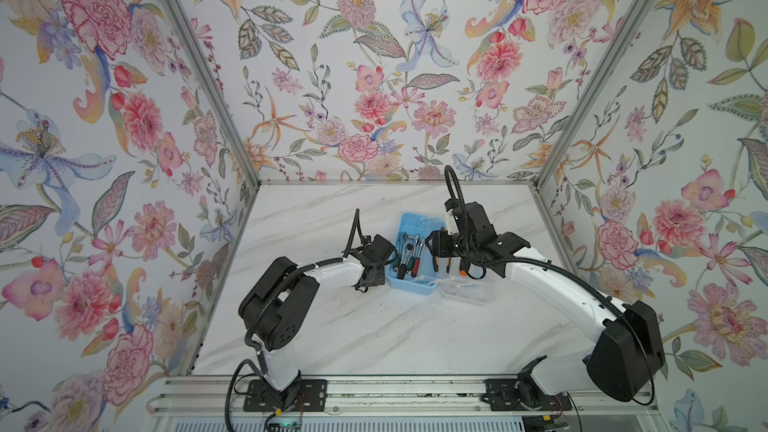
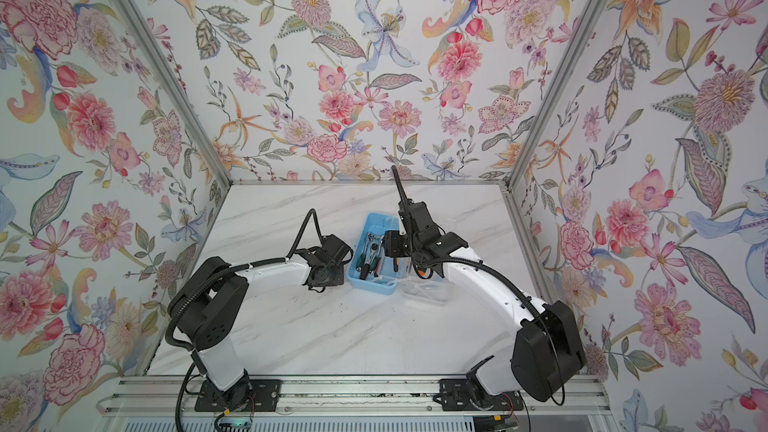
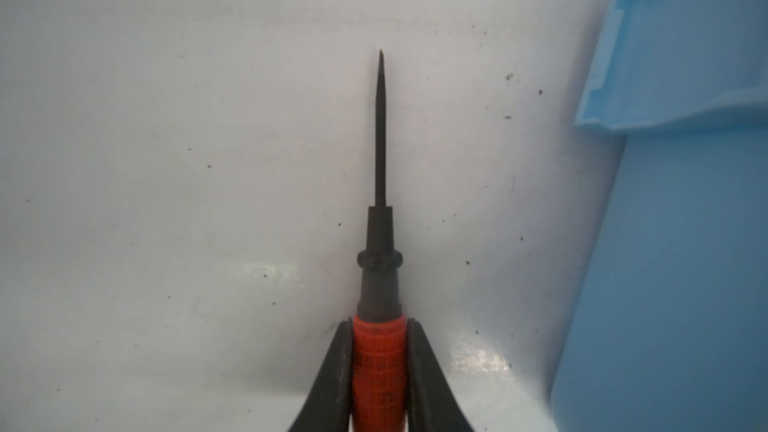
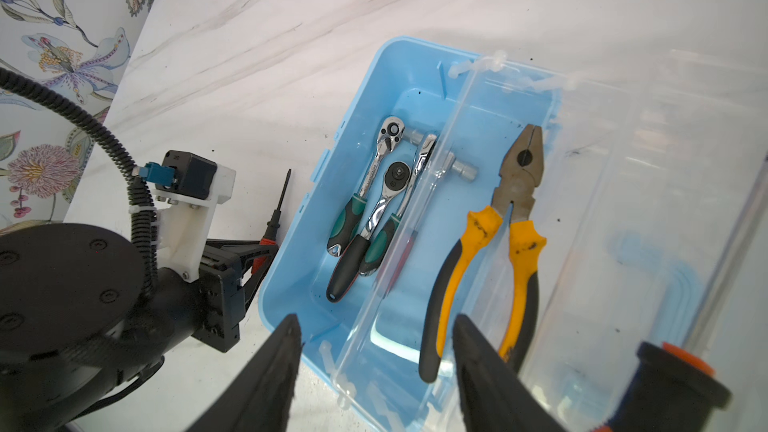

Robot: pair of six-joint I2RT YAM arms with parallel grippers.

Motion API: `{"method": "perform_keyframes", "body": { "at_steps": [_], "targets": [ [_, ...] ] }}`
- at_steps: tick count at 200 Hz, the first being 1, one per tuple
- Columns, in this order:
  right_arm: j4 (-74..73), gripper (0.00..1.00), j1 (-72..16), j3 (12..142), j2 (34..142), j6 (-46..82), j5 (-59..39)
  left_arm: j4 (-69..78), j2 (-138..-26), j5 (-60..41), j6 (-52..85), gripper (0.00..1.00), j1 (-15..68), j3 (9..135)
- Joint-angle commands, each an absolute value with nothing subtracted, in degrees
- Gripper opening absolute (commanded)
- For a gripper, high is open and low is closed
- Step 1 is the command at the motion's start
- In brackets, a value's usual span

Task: Pack the tool kit
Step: 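Carry the red screwdriver into the clear lid beside the Phillips and release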

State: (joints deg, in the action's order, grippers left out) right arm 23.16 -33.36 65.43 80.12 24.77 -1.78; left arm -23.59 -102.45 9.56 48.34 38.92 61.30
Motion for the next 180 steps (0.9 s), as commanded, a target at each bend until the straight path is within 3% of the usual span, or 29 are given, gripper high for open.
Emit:
{"method": "perform_keyframes", "body": {
  "at_steps": [1,32,77,118,180],
  "targets": [
    [22.63,0.59,-31.37,64.41,74.15,25.71,1.69,-27.52,-95.58,13.41,44.51,0.0,38.89,68.65],
    [22.18,0.59,-26.68,60.93,65.65,28.26,6.28,-27.78,-94.91,10.79,42.2,0.0,41.91,82.28],
    [23.03,0.58,-20.69,56.64,56.76,30.53,6.67,-25.18,-104.44,2.8,42.11,0.0,49.61,99.62],
    [25.0,0.58,-18.1,55.13,53.29,31.38,4.95,-19.77,-113.63,-6.39,44.4,0.0,54.01,107.46],
    [28.08,0.58,-16.94,53.46,48.92,31.48,4.54,-15.2,-119.41,-8.42,48.7,0.0,57.0,108.11]
  ]
}}
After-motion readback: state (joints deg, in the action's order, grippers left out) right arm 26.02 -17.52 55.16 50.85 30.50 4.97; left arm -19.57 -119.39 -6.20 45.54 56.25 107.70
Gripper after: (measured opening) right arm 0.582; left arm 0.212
